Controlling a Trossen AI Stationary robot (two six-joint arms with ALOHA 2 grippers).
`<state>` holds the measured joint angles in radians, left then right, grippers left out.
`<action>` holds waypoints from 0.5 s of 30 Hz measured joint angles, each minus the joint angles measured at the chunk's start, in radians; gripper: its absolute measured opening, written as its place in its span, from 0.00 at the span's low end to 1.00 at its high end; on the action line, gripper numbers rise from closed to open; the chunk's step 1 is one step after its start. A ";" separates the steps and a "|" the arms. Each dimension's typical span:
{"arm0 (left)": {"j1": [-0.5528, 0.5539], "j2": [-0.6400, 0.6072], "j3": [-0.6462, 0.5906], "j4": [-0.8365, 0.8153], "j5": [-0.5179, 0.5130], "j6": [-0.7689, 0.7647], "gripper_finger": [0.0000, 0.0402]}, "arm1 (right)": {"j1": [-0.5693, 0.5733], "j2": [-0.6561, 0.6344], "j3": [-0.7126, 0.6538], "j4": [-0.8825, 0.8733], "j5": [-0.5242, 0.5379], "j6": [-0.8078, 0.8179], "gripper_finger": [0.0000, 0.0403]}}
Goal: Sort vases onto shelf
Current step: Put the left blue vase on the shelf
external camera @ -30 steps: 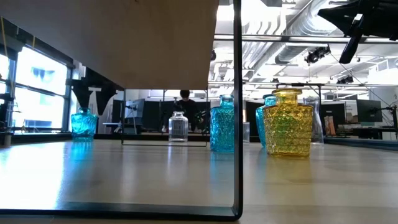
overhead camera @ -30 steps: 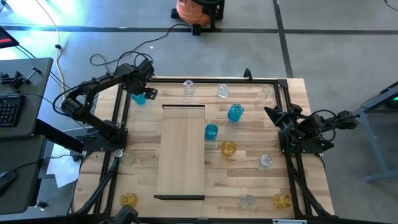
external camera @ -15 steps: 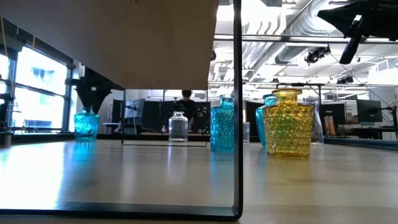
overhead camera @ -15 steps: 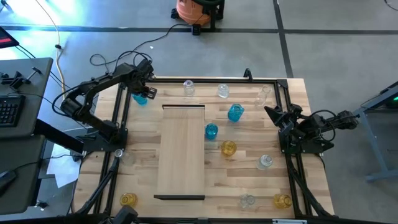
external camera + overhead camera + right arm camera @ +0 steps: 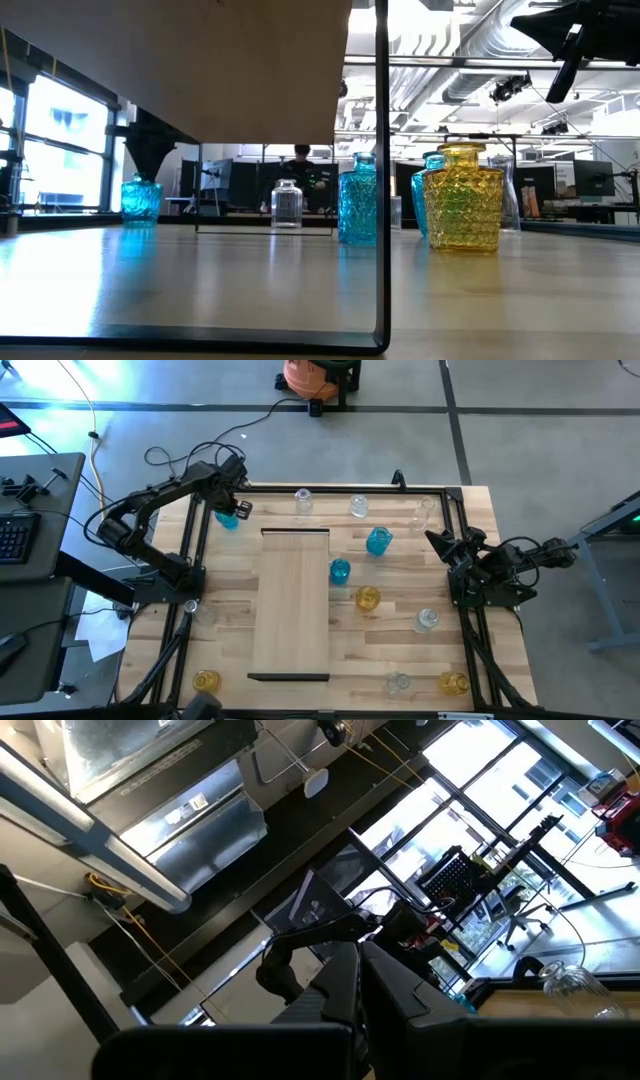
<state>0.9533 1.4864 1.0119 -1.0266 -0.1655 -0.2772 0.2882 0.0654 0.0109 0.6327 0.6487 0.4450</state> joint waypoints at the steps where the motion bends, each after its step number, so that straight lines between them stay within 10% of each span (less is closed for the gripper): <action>1: -0.005 0.000 0.000 -0.007 -0.003 0.000 0.07 | 0.000 0.000 0.000 0.000 0.000 0.000 0.00; 15: -0.082 -0.008 0.000 -0.059 0.005 -0.026 0.05 | 0.000 0.000 0.000 0.000 -0.002 0.000 0.00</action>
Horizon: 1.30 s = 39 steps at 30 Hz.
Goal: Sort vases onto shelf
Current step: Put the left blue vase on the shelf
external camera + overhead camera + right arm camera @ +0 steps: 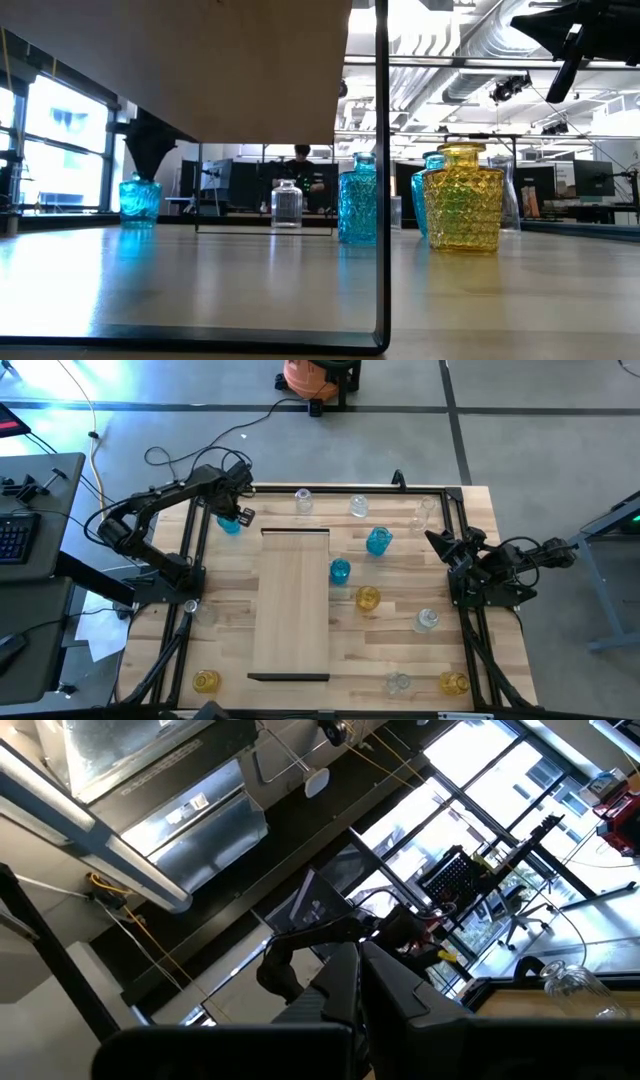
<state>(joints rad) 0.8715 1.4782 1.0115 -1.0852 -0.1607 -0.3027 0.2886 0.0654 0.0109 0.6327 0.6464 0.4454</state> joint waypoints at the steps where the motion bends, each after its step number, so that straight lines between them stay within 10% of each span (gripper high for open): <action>1: -0.003 -0.007 0.000 -0.001 0.002 0.000 0.05 | 0.000 0.000 0.000 0.000 0.000 0.000 0.00; 28: -0.054 -0.312 0.011 -0.200 0.081 -0.114 0.05 | 0.000 0.000 0.000 -0.019 0.001 0.000 0.00; 39: -0.144 -0.339 0.345 -0.315 0.081 -0.145 0.05 | 0.000 0.000 0.000 -0.023 0.003 -0.044 0.00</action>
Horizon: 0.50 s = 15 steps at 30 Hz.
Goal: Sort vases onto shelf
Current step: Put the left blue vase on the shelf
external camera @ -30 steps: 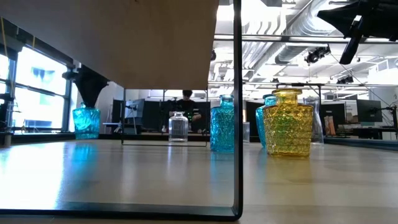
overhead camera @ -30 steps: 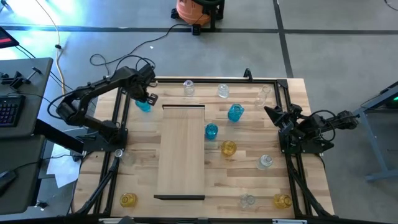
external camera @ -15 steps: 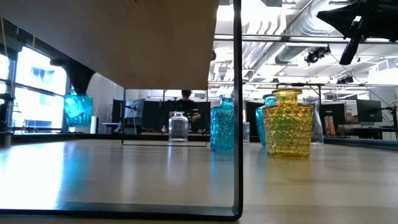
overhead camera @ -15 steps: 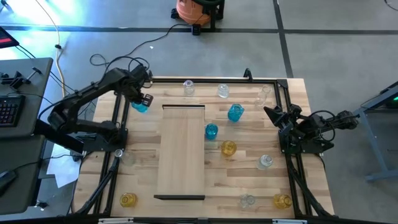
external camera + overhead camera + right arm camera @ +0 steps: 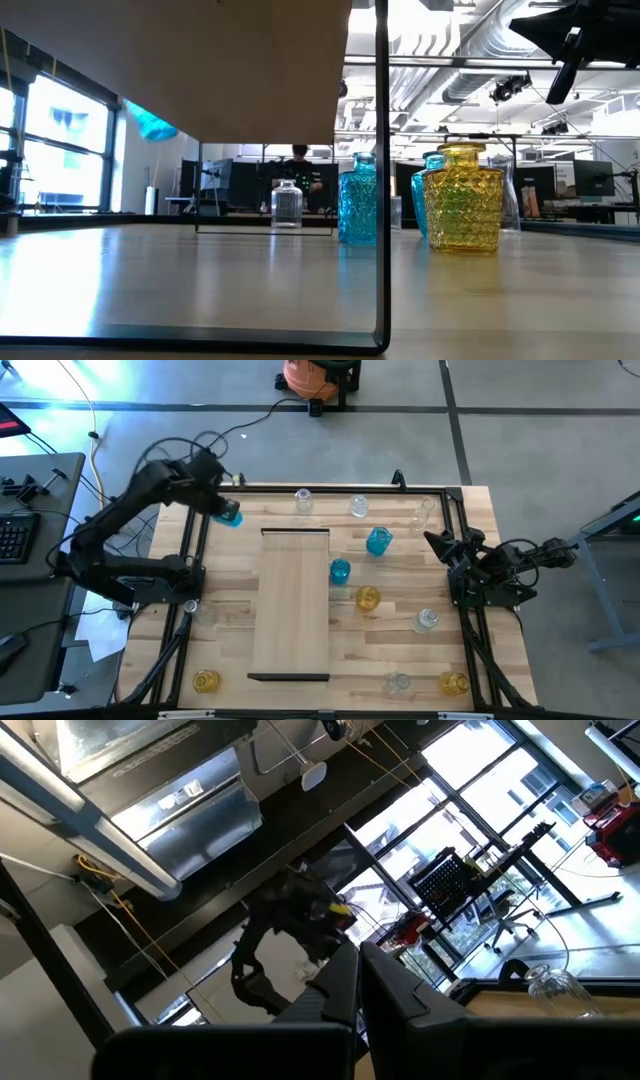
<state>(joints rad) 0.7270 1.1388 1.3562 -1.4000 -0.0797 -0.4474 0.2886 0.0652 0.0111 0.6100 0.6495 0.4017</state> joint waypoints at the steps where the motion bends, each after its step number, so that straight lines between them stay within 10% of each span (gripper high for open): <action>1: -0.007 0.008 0.039 -0.001 -0.001 -0.006 0.05 | 0.000 0.000 0.000 0.000 0.000 0.000 0.00; 15: -0.175 0.233 0.529 -0.078 0.005 -0.014 0.05 | 0.000 0.000 0.000 0.000 0.000 -0.002 0.00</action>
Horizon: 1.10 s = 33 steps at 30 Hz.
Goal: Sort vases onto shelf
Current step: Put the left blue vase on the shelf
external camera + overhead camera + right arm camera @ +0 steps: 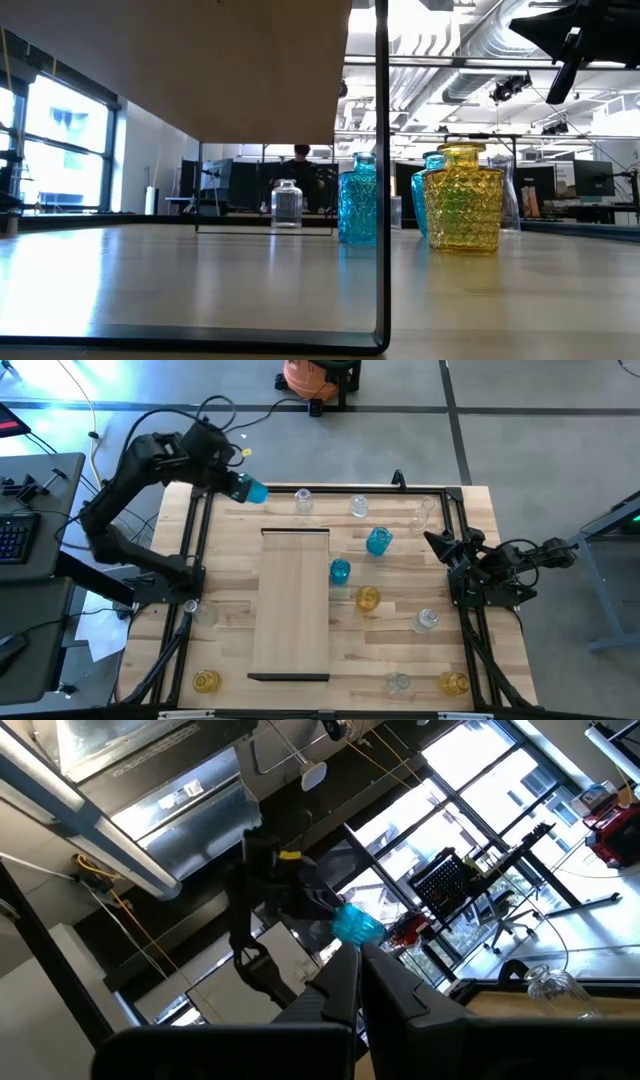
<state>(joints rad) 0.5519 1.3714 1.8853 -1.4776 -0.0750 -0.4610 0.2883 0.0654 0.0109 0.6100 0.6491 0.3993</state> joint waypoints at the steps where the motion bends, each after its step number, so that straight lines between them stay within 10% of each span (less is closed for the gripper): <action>1: -0.019 0.023 0.032 -0.002 0.004 0.000 0.05 | 0.000 0.000 0.000 0.000 0.000 -0.001 0.00; 13: -0.199 0.290 0.329 -0.067 0.075 0.031 0.05 | 0.000 0.000 0.000 0.000 0.008 -0.008 0.00; 33: -0.390 0.458 0.332 -0.094 0.140 0.070 0.05 | 0.000 0.000 0.000 0.000 -0.002 0.007 0.00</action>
<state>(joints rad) 0.1621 1.8297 2.2175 -1.5712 0.0653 -0.3913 0.2882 0.0652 0.0111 0.6098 0.6469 0.4060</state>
